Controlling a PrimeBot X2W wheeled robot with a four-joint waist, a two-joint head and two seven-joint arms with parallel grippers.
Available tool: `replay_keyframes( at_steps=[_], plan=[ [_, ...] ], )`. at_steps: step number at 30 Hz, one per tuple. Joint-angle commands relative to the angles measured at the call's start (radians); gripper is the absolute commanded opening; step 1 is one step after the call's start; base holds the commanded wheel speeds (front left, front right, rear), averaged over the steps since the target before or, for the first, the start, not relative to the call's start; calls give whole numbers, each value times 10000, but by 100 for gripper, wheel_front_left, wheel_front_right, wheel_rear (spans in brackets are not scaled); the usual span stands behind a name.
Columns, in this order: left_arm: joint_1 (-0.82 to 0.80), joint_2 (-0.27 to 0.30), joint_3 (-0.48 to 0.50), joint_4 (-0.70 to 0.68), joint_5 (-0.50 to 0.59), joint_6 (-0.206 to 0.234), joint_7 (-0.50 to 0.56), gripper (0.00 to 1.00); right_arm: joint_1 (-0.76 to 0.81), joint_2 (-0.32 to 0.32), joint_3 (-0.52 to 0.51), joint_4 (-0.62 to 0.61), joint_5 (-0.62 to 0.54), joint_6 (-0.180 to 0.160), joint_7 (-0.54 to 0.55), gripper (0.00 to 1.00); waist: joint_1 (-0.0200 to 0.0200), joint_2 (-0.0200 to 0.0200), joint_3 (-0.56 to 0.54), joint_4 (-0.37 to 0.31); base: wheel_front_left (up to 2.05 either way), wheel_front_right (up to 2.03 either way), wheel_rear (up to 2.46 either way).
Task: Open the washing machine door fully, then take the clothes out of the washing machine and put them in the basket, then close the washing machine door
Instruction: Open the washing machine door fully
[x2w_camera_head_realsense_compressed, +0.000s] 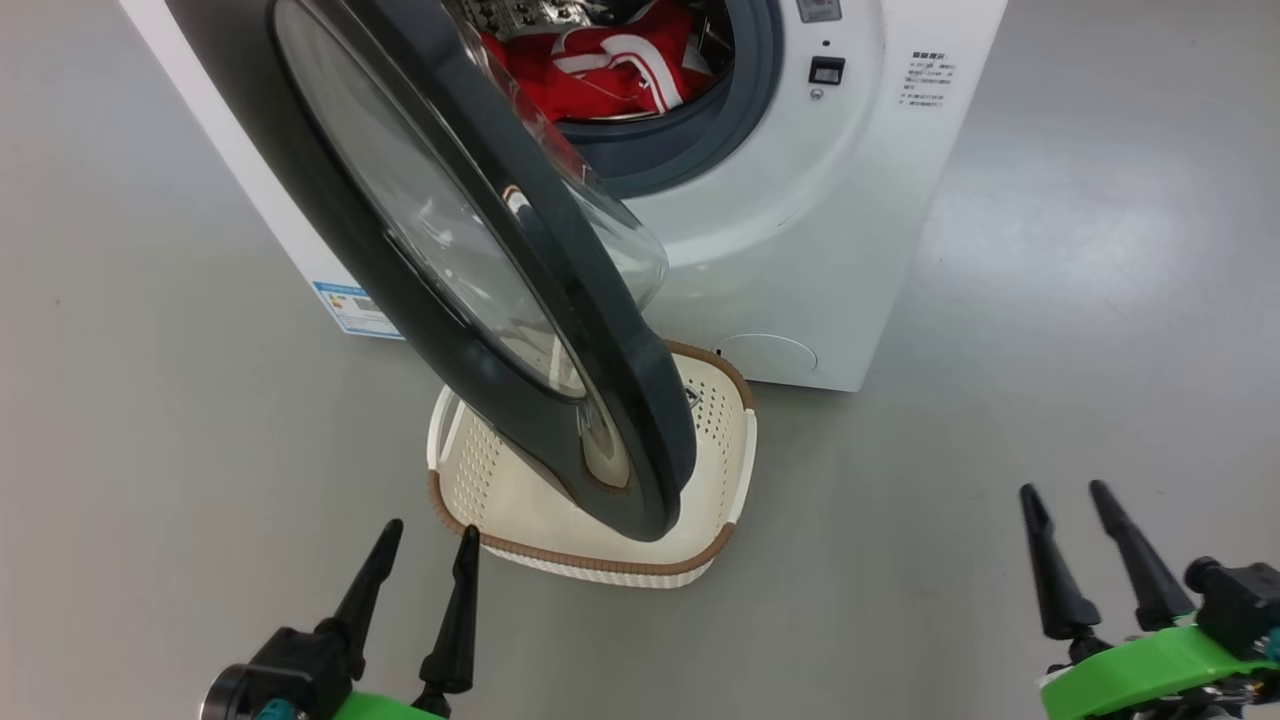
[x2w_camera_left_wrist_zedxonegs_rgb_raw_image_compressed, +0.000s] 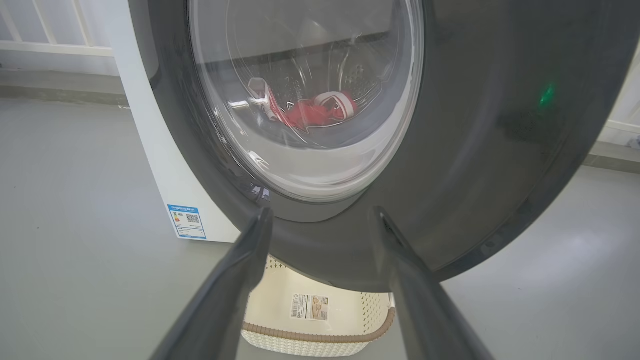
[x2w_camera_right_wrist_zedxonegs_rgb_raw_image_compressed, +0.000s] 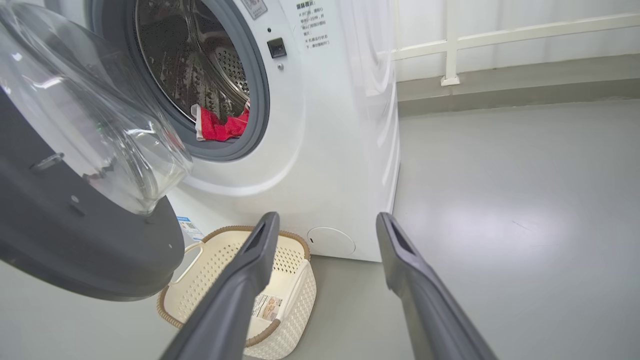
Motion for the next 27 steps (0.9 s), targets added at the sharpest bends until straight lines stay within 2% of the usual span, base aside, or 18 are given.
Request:
replay_keyframes(
  at_steps=[1,9,27],
  plan=[
    [-29,79,340,-225,99,-34,-122,100,134,62,-103,-435,-304,75,-86,100,0,0,-13,3,0,0,0],
    [-20,79,320,-256,104,-18,-122,100,607,785,-1151,-1626,-1345,75,-87,100,0,0,-4,28,0,0,0],
    [21,79,244,-203,125,-34,-122,100,777,1067,-1291,-1382,-1585,75,-87,100,0,0,-36,137,0,0,0]
  ],
)
